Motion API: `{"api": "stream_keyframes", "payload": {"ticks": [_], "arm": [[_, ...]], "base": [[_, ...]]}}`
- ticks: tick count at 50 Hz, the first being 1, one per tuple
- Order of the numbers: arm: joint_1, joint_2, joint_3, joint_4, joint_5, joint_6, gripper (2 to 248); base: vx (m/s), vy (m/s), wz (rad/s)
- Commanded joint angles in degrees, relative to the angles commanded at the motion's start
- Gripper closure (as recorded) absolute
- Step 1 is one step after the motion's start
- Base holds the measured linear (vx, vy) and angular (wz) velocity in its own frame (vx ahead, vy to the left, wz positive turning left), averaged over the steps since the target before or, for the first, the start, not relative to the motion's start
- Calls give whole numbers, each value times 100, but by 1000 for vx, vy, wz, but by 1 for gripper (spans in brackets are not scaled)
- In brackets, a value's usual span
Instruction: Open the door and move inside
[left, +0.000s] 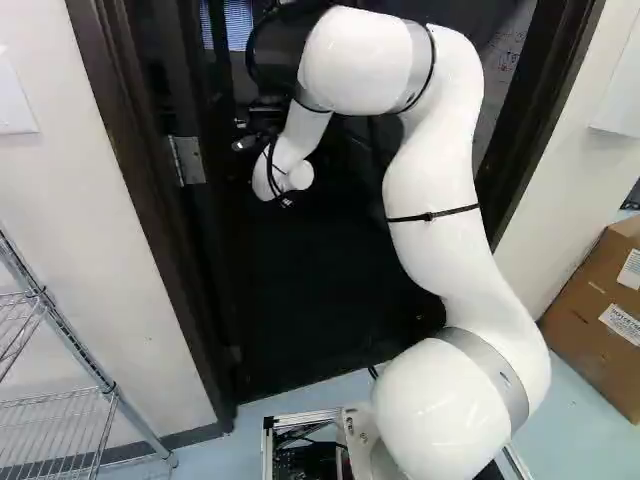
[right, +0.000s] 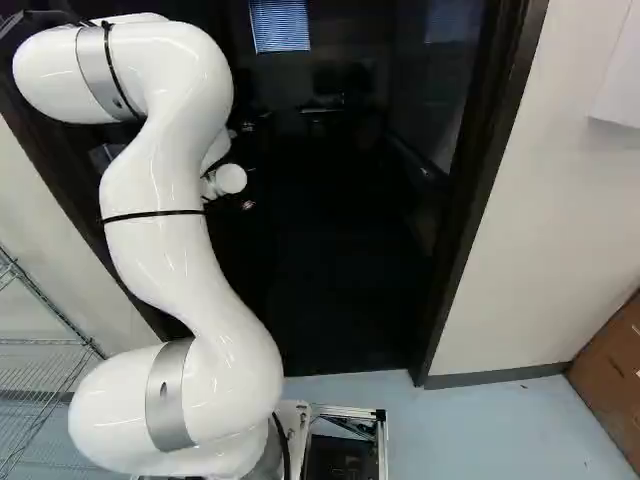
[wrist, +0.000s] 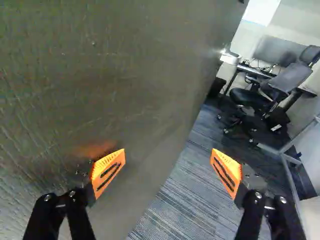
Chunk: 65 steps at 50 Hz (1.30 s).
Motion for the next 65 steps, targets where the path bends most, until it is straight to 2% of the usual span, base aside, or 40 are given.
{"api": "stream_keyframes", "payload": {"ticks": [12, 32, 65], "arm": [[82, -178, -237, -215, -74, 0, 3], [88, -200, -267, -242, -82, 0, 3], [-266, 398, 525, -129, -82, 0, 3]], "base": [[0, 0, 0], [0, 0, 0], [0, 0, 0]]}}
